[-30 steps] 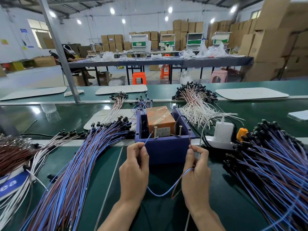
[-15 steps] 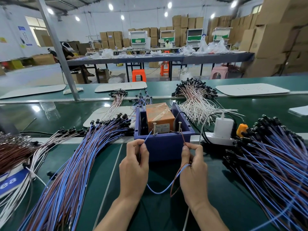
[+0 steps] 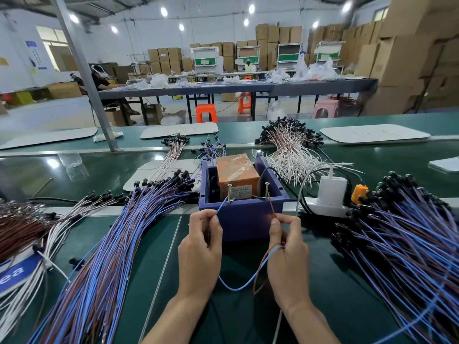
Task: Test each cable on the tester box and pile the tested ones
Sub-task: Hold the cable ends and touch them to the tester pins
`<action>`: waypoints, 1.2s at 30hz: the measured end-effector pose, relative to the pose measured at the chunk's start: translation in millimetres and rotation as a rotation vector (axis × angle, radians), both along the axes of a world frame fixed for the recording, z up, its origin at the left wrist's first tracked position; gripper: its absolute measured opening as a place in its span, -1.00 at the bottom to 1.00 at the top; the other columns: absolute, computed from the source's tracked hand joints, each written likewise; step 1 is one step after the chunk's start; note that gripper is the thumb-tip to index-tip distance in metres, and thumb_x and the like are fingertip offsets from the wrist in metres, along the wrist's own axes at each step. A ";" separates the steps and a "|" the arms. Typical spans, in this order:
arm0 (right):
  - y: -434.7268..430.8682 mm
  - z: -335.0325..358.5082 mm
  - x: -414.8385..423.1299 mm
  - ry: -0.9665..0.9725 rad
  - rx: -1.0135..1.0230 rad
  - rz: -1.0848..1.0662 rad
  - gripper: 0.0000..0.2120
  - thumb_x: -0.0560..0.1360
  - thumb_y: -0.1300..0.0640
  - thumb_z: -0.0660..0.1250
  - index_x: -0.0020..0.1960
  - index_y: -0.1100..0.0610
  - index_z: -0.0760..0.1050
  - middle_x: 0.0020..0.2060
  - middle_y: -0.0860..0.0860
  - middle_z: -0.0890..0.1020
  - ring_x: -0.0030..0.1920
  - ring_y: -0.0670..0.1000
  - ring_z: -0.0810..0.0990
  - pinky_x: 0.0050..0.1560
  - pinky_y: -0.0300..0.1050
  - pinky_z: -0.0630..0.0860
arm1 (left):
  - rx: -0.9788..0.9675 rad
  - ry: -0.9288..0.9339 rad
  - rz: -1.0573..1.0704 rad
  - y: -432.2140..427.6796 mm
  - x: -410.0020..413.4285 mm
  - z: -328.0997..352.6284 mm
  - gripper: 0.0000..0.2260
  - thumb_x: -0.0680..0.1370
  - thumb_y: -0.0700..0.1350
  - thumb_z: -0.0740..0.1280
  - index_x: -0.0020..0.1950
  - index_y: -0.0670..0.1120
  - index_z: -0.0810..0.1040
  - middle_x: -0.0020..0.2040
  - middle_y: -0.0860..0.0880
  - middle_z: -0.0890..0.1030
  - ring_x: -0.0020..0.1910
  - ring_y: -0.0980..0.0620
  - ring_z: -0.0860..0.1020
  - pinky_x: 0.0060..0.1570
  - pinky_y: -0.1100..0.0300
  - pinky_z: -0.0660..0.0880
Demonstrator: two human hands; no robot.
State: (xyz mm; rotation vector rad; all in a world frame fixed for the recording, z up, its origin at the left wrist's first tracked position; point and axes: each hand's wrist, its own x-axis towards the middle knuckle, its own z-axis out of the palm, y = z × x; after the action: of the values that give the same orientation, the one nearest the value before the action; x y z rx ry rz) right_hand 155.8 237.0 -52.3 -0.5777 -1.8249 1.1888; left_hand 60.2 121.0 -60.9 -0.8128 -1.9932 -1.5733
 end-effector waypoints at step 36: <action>2.0 -1.8 0.2 0.052 -0.068 0.012 -0.89 0.67 -0.08 0.14 -0.01 -0.23 0.40 -0.49 -0.17 0.51 -0.50 -0.14 0.42 -0.50 -0.33 0.31 | 0.032 -0.032 -0.018 -1.7 -0.3 1.5 -0.97 0.64 0.08 0.19 0.06 0.20 0.41 -0.24 0.06 0.58 -0.35 0.00 0.53 -0.37 0.05 0.47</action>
State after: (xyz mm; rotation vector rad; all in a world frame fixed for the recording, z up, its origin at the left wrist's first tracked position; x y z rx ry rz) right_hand 156.0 239.1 -54.1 -0.5698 -1.7525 1.2664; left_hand 59.9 119.3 -59.4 -0.7998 -1.9837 -1.6335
